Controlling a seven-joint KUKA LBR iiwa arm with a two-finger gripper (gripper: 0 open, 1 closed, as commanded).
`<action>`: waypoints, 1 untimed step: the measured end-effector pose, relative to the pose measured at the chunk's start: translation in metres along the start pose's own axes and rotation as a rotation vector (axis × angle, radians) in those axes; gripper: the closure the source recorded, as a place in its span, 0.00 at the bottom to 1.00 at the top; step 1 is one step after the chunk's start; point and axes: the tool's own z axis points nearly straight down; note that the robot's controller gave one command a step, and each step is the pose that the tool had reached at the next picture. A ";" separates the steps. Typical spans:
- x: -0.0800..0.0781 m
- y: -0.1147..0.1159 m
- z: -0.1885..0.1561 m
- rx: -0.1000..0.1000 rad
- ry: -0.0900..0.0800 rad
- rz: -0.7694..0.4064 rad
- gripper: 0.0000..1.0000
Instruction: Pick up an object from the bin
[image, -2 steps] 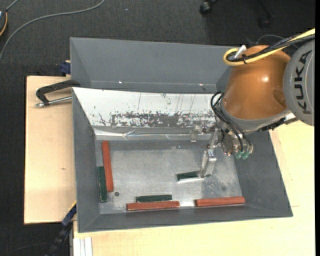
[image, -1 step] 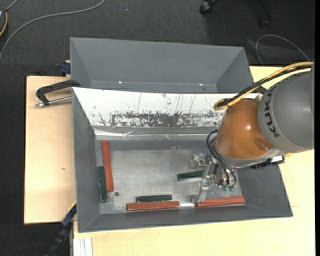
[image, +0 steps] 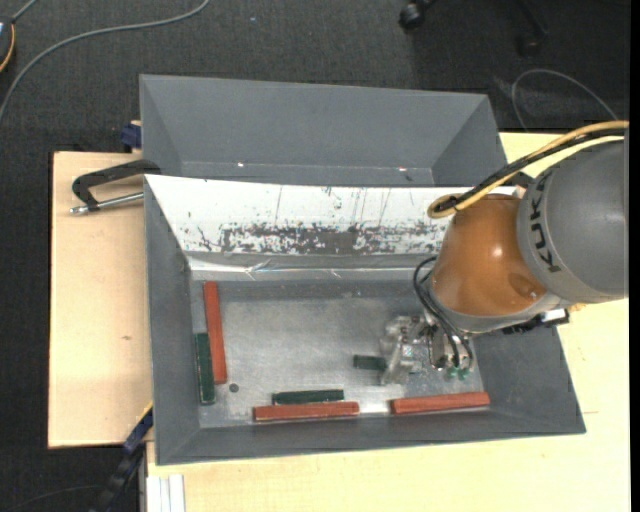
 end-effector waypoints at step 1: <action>0.002 0.021 -0.158 -0.002 -0.013 0.101 1.00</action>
Offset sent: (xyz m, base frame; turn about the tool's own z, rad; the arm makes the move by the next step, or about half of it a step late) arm -0.0027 0.0199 0.1525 0.1024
